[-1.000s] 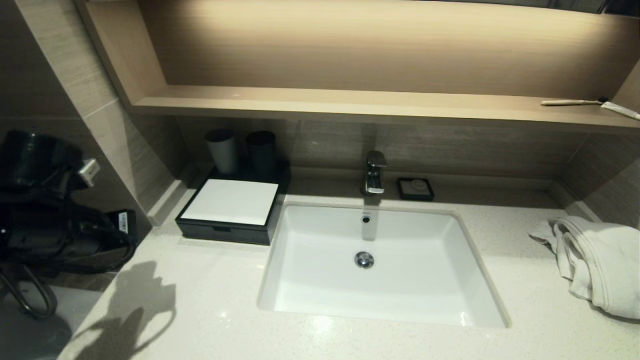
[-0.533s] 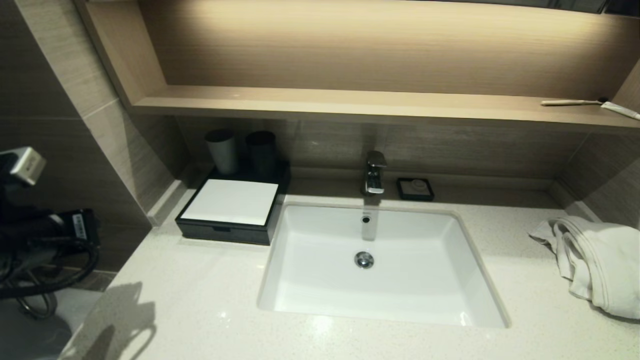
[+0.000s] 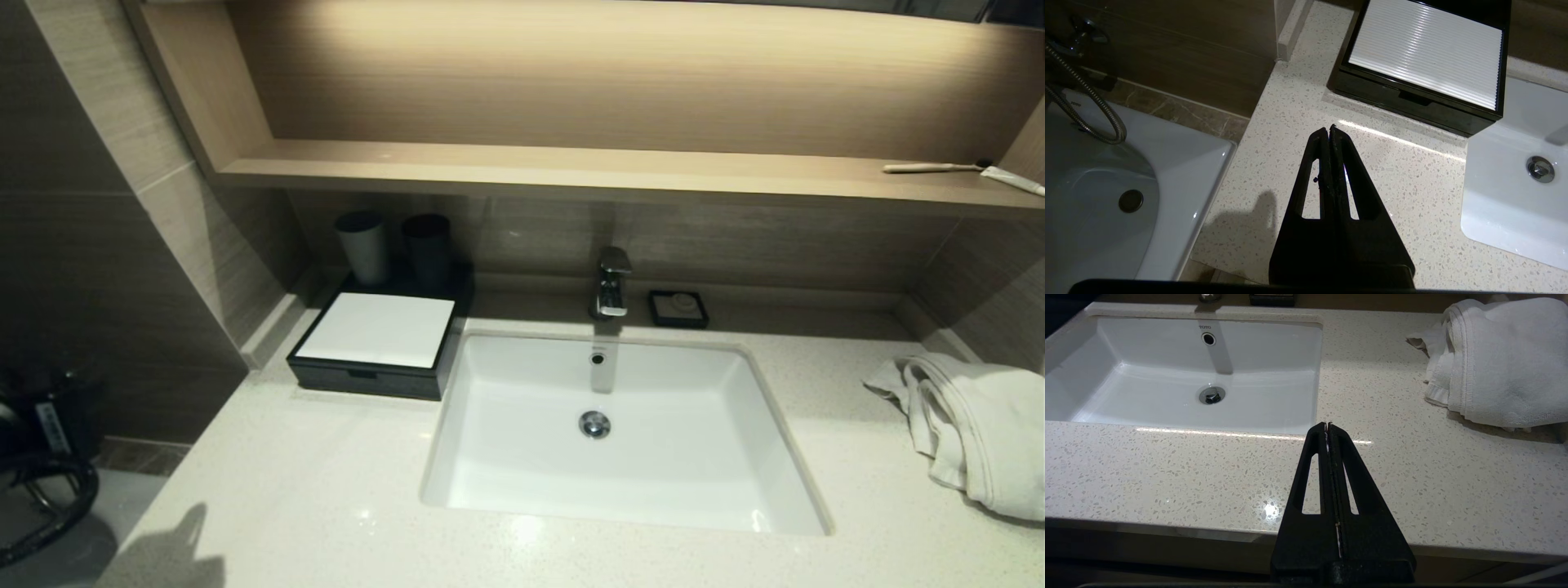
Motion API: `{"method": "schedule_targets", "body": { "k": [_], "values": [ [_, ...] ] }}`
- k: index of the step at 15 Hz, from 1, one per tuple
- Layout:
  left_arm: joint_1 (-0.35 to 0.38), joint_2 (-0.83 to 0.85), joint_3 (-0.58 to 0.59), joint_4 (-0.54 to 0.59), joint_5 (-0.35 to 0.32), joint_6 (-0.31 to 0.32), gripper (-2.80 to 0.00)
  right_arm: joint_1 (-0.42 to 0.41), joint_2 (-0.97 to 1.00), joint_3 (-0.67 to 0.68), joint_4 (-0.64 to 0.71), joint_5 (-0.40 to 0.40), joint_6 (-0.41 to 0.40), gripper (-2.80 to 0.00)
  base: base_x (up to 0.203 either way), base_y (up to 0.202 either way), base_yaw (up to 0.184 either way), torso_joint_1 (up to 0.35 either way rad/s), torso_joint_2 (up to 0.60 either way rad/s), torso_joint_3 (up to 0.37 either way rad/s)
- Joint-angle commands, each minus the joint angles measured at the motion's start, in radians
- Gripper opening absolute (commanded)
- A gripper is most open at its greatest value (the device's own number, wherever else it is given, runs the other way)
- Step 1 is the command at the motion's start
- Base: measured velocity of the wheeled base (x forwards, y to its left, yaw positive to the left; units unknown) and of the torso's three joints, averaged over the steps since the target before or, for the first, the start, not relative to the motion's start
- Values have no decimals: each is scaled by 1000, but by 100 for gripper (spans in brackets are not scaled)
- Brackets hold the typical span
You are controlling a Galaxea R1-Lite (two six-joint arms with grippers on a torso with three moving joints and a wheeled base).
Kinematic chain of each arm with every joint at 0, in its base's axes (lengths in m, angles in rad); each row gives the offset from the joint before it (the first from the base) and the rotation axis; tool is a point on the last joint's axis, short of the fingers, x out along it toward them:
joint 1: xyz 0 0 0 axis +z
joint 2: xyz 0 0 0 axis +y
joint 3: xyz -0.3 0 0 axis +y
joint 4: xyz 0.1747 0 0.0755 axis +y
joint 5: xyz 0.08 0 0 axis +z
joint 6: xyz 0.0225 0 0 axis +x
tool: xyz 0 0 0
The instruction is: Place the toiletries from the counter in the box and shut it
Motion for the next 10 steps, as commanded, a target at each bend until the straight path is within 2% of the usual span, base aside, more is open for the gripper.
{"method": "schedule_targets", "body": {
  "k": [1, 5, 10],
  "values": [
    [1, -76, 37, -11, 1, 1, -280, 0, 0, 0, 0, 1, 0, -280, 0, 0, 0, 0, 0, 0],
    [1, -159, 84, -15, 3, 6, -280, 0, 0, 0, 0, 1, 0, -280, 0, 0, 0, 0, 0, 0],
    [1, -337, 147, -6, 34, 53, -280, 0, 0, 0, 0, 1, 0, -280, 0, 0, 0, 0, 0, 0]
  ]
}}
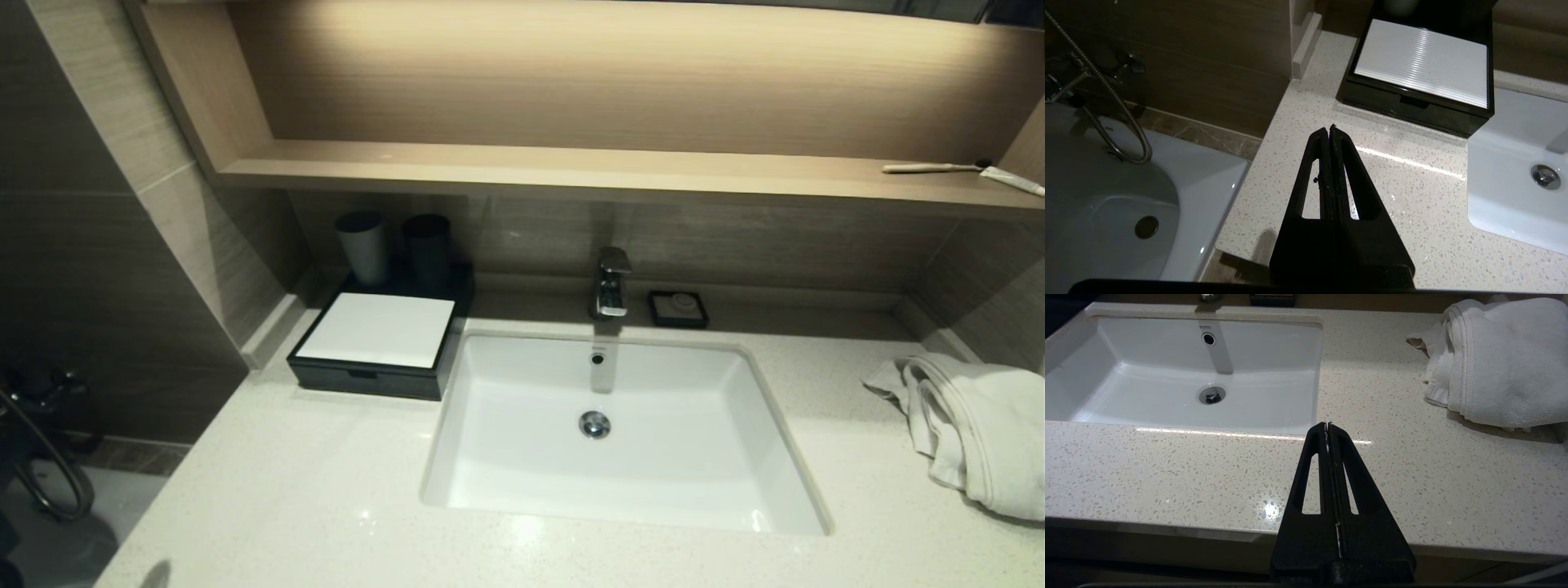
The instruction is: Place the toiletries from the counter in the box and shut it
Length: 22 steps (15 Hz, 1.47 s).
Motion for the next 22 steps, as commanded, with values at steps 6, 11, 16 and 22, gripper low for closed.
{"method": "schedule_targets", "body": {
  "k": [6, 11, 16, 22],
  "values": [
    [1, -268, 61, 62, 34, 78, -280, 0, 0, 0, 0, 0, 0, -280, 0, 0, 0, 0, 0, 0],
    [-12, -402, 137, 105, 25, 87, -280, 0, 0, 0, 0, 0, 0, -280, 0, 0, 0, 0, 0, 0],
    [-32, -524, 196, 147, -73, 85, -280, 0, 0, 0, 0, 0, 0, -280, 0, 0, 0, 0, 0, 0],
    [-50, -620, 311, 151, -97, 87, -280, 0, 0, 0, 0, 0, 0, -280, 0, 0, 0, 0, 0, 0]
  ]
}}
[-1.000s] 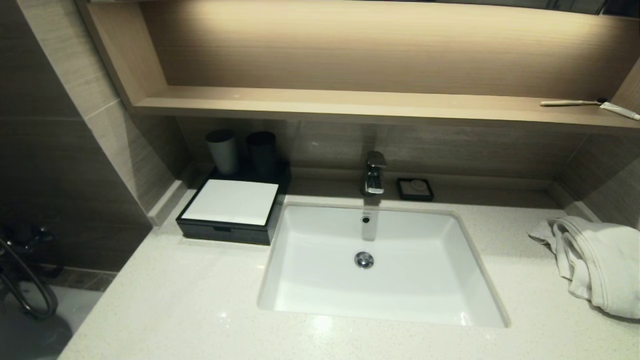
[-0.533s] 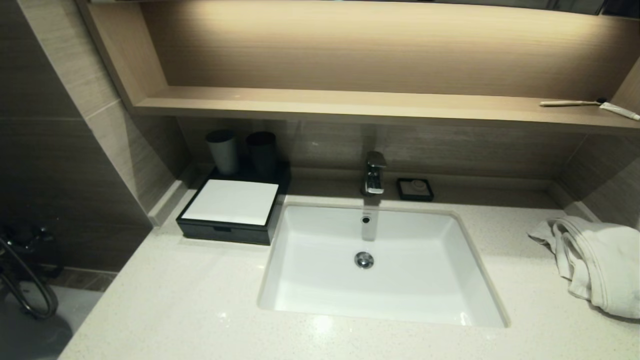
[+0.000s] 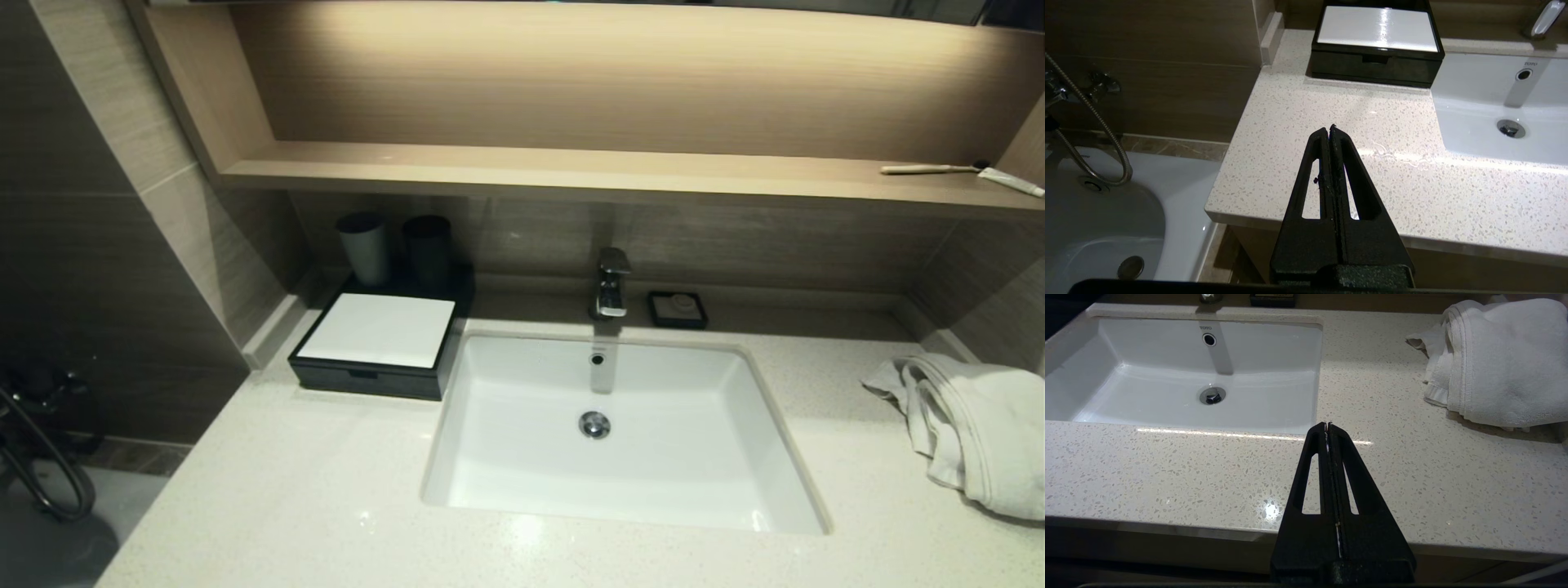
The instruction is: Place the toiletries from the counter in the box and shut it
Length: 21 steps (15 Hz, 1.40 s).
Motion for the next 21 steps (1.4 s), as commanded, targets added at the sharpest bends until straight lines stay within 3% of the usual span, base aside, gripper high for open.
{"method": "schedule_targets", "body": {
  "k": [1, 9, 21],
  "values": [
    [-3, -30, 23, -7, -3, 1, -280, 0, 0, 0, 0, 0, 0, -280, 0, 0, 0, 0, 0, 0],
    [-3, -35, 99, -18, -14, 8, -280, 0, 0, 0, 0, 0, 0, -280, 0, 0, 0, 0, 0, 0],
    [-4, -44, 98, 15, -8, -5, -280, 0, 0, 0, 0, 0, 0, -280, 0, 0, 0, 0, 0, 0]
  ]
}}
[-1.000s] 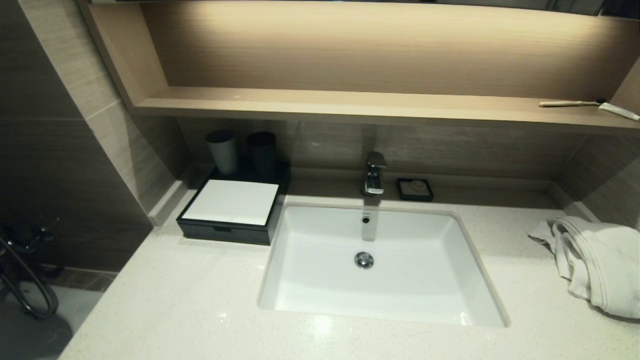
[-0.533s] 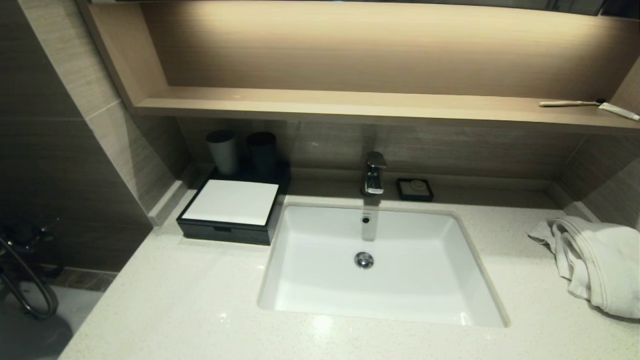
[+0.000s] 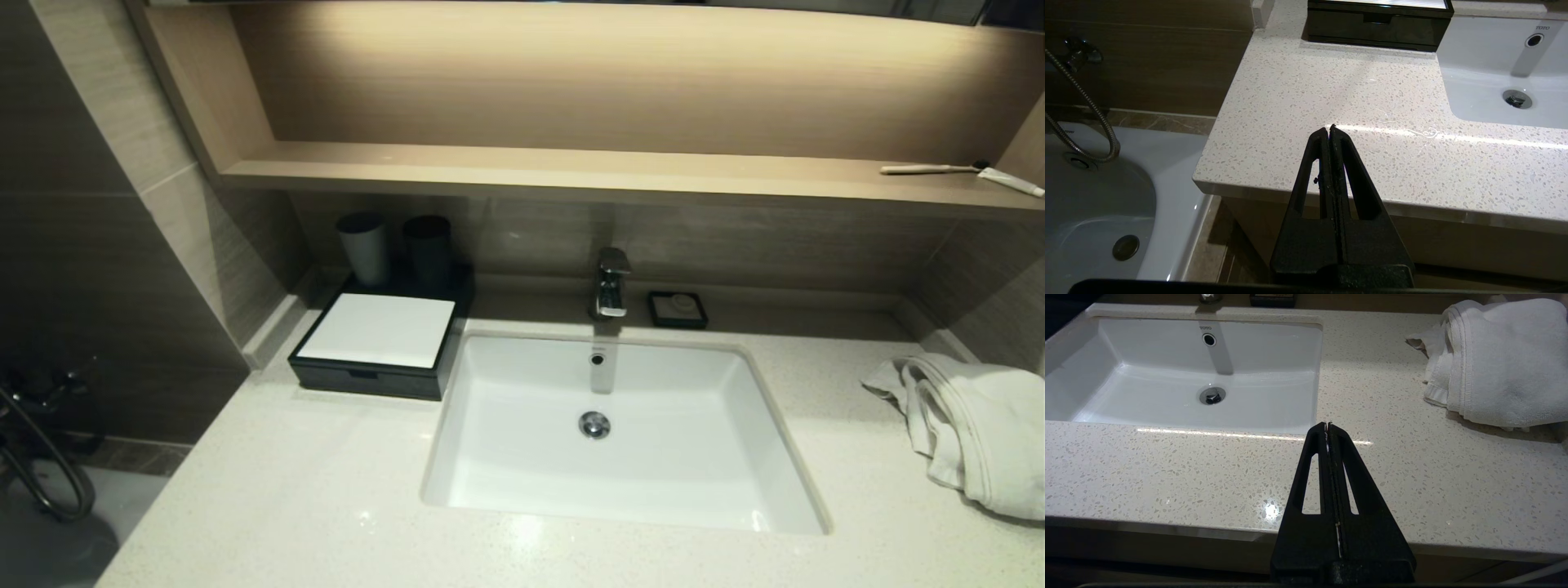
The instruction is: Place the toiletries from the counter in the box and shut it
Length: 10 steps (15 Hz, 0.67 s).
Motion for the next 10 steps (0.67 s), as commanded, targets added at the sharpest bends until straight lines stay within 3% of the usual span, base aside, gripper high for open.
{"method": "schedule_targets", "body": {
  "k": [1, 10],
  "values": [
    [0, 3, 0, -1, 0, -1, -280, 0, 0, 0, 0, 0, 0, -280, 0, 0, 0, 0, 0, 0],
    [0, 3, 0, -1, 0, -1, -280, 0, 0, 0, 0, 0, 0, -280, 0, 0, 0, 0, 0, 0]
  ]
}}
